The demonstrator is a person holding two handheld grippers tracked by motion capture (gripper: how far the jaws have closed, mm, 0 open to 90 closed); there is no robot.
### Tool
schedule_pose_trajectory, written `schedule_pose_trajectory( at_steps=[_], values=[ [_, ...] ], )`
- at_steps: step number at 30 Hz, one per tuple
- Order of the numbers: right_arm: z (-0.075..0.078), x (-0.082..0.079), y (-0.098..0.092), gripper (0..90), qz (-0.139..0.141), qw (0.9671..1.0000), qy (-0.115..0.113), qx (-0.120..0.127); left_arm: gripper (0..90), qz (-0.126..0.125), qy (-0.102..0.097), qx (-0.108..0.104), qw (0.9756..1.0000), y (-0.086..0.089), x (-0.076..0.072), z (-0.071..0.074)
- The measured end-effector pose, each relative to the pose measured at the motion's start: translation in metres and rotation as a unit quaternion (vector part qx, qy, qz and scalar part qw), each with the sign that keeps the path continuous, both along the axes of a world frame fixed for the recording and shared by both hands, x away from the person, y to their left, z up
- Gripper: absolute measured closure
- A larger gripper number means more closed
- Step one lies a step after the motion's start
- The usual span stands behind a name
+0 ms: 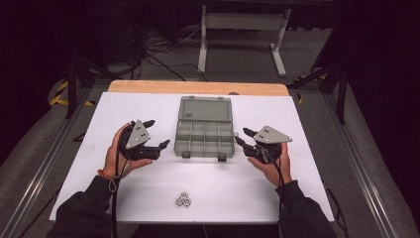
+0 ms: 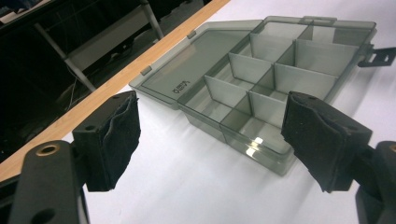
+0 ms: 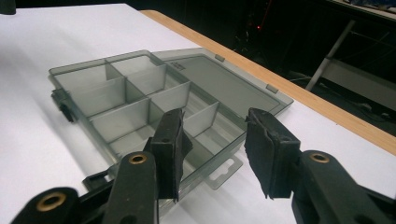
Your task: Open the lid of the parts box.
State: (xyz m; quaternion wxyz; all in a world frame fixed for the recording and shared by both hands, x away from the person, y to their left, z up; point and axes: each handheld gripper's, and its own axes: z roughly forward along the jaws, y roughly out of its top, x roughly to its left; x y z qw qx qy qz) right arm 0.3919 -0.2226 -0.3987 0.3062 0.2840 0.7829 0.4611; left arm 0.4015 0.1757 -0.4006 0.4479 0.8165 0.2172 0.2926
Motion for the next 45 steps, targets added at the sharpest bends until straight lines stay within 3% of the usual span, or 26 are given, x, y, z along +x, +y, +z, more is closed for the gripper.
schedule_pose_trajectory(
  at_steps=[21, 30, 45],
  values=[
    [-0.005, -0.034, -0.002, 35.9, 0.033, 0.9994, -0.007, -0.004, 15.4, -0.023, 0.009, 0.017, 0.9995, 0.003, -0.032, -0.014],
    [-0.012, -0.043, -0.004, 18.8, 0.026, 0.9996, -0.003, -0.009, 10.6, -0.031, 0.011, 0.009, 0.9994, 0.006, -0.044, -0.019],
    [-0.02, -0.059, -0.008, 11.6, 0.03, 0.9994, 0.002, -0.017, 8.5, -0.044, 0.03, 0.003, 0.9986, 0.006, -0.064, -0.028]
  ],
)
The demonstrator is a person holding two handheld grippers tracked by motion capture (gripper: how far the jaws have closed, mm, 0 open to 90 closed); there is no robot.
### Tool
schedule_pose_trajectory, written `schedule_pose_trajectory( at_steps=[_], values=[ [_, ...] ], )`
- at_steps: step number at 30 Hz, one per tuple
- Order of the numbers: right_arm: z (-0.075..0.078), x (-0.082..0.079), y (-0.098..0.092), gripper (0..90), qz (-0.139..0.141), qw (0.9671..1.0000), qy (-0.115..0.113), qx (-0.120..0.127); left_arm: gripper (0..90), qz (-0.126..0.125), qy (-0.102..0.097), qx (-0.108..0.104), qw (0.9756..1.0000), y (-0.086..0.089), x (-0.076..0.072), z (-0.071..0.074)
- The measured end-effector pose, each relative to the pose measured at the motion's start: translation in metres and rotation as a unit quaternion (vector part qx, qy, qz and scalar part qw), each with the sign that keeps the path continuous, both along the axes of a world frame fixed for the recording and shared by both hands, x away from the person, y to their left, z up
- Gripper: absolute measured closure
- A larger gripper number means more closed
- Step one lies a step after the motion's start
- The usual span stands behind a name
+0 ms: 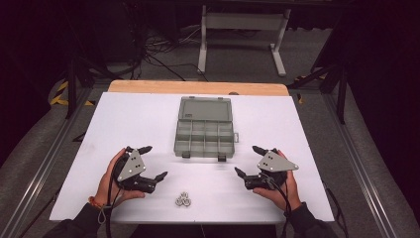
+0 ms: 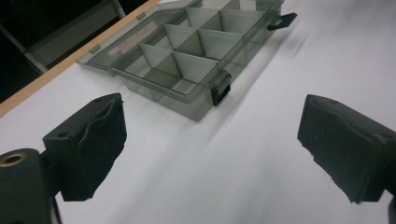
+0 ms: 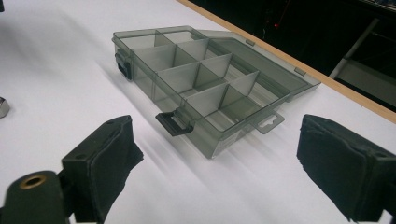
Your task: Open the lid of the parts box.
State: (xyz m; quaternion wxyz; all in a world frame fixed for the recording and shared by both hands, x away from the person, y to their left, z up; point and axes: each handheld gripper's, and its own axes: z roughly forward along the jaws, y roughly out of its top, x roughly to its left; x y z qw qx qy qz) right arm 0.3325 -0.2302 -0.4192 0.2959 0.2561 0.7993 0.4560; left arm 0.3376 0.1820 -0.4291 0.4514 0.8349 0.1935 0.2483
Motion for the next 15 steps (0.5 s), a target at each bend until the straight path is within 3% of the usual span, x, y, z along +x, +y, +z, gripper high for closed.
schedule_pose_trajectory(
  at_steps=[11, 15],
  values=[
    [-0.008, -0.015, -0.006, 11.2, -0.002, 0.9999, 0.002, -0.016, 8.1, -0.029, 0.041, 0.007, 0.9987, -0.007, -0.018, -0.016],
    [-0.013, -0.018, -0.007, 11.3, -0.004, 0.9998, 0.007, -0.02, 8.9, -0.035, 0.064, 0.013, 0.9972, -0.01, -0.024, -0.021]
  ],
)
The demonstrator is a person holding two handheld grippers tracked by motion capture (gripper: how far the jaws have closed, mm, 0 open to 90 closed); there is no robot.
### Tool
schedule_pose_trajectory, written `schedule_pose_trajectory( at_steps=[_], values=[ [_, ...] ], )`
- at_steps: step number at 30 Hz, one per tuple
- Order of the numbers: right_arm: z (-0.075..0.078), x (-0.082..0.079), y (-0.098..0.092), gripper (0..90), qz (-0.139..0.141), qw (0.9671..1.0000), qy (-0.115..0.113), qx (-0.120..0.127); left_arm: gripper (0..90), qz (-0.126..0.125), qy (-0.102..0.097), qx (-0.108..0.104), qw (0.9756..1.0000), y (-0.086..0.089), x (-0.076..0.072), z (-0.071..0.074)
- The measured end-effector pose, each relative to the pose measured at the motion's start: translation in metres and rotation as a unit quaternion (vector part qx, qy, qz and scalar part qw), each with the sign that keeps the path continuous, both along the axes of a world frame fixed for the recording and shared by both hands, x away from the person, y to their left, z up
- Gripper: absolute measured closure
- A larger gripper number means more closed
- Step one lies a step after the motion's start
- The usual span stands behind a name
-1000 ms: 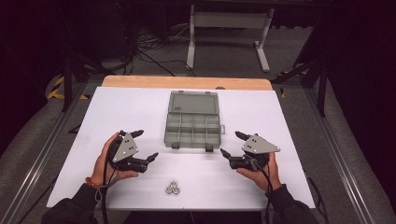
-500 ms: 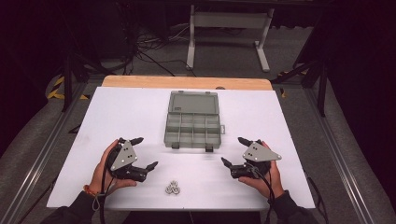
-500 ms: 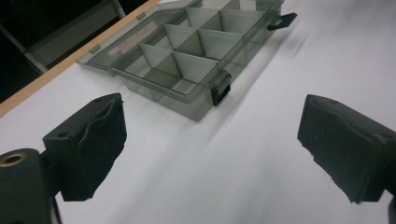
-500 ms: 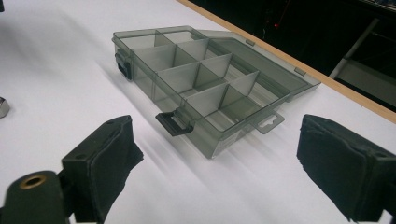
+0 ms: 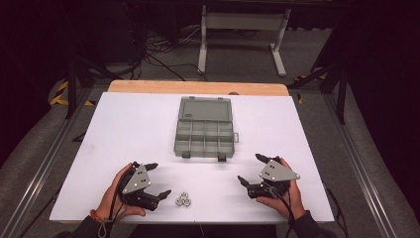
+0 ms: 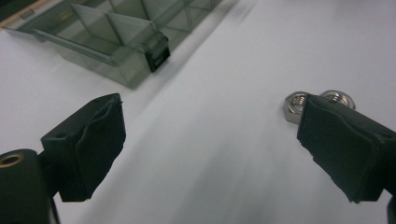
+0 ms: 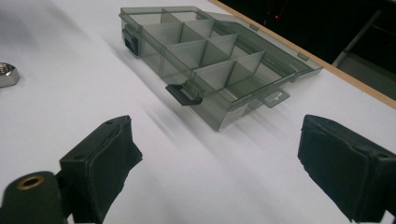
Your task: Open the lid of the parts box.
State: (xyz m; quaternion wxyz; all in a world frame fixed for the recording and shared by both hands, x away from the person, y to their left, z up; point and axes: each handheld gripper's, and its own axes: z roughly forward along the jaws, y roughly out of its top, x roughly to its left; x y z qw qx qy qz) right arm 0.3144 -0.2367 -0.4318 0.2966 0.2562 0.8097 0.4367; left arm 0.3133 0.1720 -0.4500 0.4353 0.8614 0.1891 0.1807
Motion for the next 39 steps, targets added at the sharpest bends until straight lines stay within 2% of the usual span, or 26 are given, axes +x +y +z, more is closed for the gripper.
schedule_pose_trajectory(
  at_steps=[3, 5, 9, 11, 16, 22, 24, 28, 32, 34, 35, 36, 39],
  values=[
    [-0.002, -0.002, 0.0, 11.3, 0.001, 1.0, 0.002, -0.004, 9.0, -0.01, 0.018, 0.007, 0.9998, -0.004, -0.004, -0.005],
    [-0.005, -0.004, 0.001, 11.4, 0.002, 1.0, 0.006, -0.005, 9.8, -0.017, 0.033, 0.004, 0.9993, -0.007, -0.007, -0.006],
    [-0.009, -0.007, 0.003, 11.5, 0.006, 0.9998, 0.009, -0.015, 10.7, -0.025, 0.038, 0.009, 0.9989, -0.01, -0.012, -0.006],
    [-0.009, -0.009, 0.003, 11.5, 0.007, 0.9998, 0.012, -0.014, 11.6, -0.033, 0.047, 0.005, 0.9984, -0.012, -0.013, -0.007],
    [-0.011, -0.013, 0.003, 11.5, 0.008, 0.9998, 0.015, -0.014, 13.6, -0.045, 0.056, 0.017, 0.9973, -0.018, -0.017, -0.009],
    [-0.012, -0.013, 0.005, 11.6, 0.013, 0.9996, 0.017, -0.017, 18.9, -0.042, 0.078, 0.028, 0.9957, -0.024, -0.02, -0.015],
    [-0.013, -0.013, 0.007, 11.7, 0.016, 0.9996, 0.016, -0.019, 21.0, -0.04, 0.078, 0.036, 0.9954, -0.026, -0.021, -0.017],
    [-0.014, -0.01, 0.009, 11.7, 0.021, 0.9994, 0.018, -0.019, 24.4, -0.033, 0.082, 0.041, 0.9952, -0.029, -0.023, -0.018],
    [-0.014, -0.009, 0.011, 11.7, 0.024, 0.9993, 0.018, -0.022, 28.0, -0.036, 0.087, 0.046, 0.9945, -0.031, -0.025, -0.019],
    [-0.015, -0.008, 0.013, 11.8, 0.027, 0.9992, 0.019, -0.023, 34.3, -0.038, 0.089, 0.046, 0.9943, -0.032, -0.025, -0.019],
    [-0.015, -0.007, 0.014, 11.8, 0.028, 0.9992, 0.019, -0.022, 35.4, -0.038, 0.089, 0.046, 0.9943, -0.032, -0.025, -0.019],
    [-0.015, -0.007, 0.014, 11.8, 0.028, 0.9992, 0.019, -0.023, 37.4, -0.038, 0.099, 0.038, 0.9936, -0.032, -0.024, -0.02],
    [-0.015, -0.006, 0.016, 11.9, 0.031, 0.9991, 0.02, -0.022, 40.1, -0.042, 0.102, 0.035, 0.9933, -0.033, -0.024, -0.02]
  ],
)
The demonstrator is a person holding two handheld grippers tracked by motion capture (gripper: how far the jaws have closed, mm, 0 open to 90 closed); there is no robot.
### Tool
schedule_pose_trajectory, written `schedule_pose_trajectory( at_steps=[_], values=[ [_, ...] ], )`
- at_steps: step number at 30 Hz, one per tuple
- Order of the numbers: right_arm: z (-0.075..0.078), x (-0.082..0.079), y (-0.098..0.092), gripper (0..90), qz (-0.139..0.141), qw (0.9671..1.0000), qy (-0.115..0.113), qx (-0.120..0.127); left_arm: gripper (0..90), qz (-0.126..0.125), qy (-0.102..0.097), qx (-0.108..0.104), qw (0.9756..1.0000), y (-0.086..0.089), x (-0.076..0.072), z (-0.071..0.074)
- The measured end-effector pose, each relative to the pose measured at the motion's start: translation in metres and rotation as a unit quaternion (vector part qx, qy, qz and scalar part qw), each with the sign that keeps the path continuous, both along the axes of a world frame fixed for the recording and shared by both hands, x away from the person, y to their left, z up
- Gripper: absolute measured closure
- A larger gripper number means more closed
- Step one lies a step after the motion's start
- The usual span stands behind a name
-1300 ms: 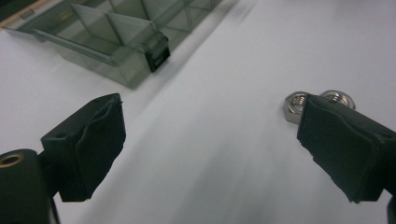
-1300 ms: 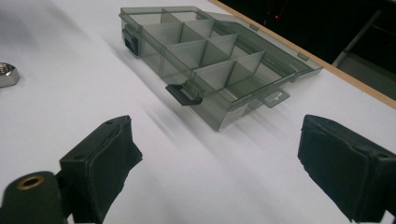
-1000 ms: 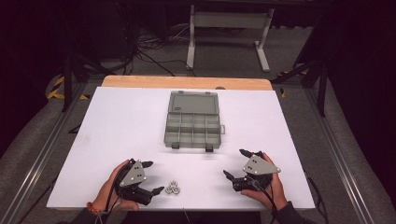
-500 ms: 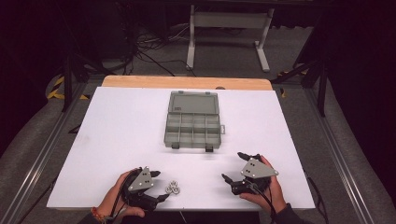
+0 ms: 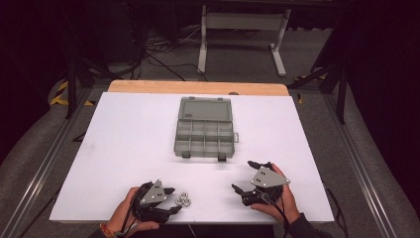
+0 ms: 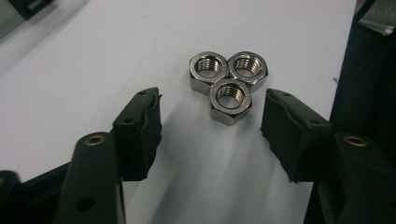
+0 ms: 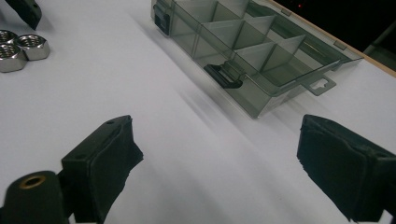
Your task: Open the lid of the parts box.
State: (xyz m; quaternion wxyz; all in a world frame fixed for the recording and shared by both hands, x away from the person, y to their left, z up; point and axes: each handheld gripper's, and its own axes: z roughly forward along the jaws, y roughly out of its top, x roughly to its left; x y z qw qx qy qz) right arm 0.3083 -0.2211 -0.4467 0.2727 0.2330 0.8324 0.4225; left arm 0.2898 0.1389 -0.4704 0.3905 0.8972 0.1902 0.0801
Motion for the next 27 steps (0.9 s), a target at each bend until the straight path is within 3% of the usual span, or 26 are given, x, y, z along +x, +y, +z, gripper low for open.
schedule_pose_trajectory(
  at_steps=[12, 27],
  values=[
    [-0.0013, 0.0011, 0.002, 12.1, 0.004, 1.0, 0.004, -0.003, 63.4, -0.009, 0.001, 0.003, 1.0, -0.0063, -0.003, 0.0021],
    [-0.0019, 0.0013, 0.0023, 12.4, 0.005, 1.0, 0.007, -0.005, 69.7, -0.016, -0.003, 0.004, 0.9999, -0.0071, -0.0033, 0.0024]
  ],
)
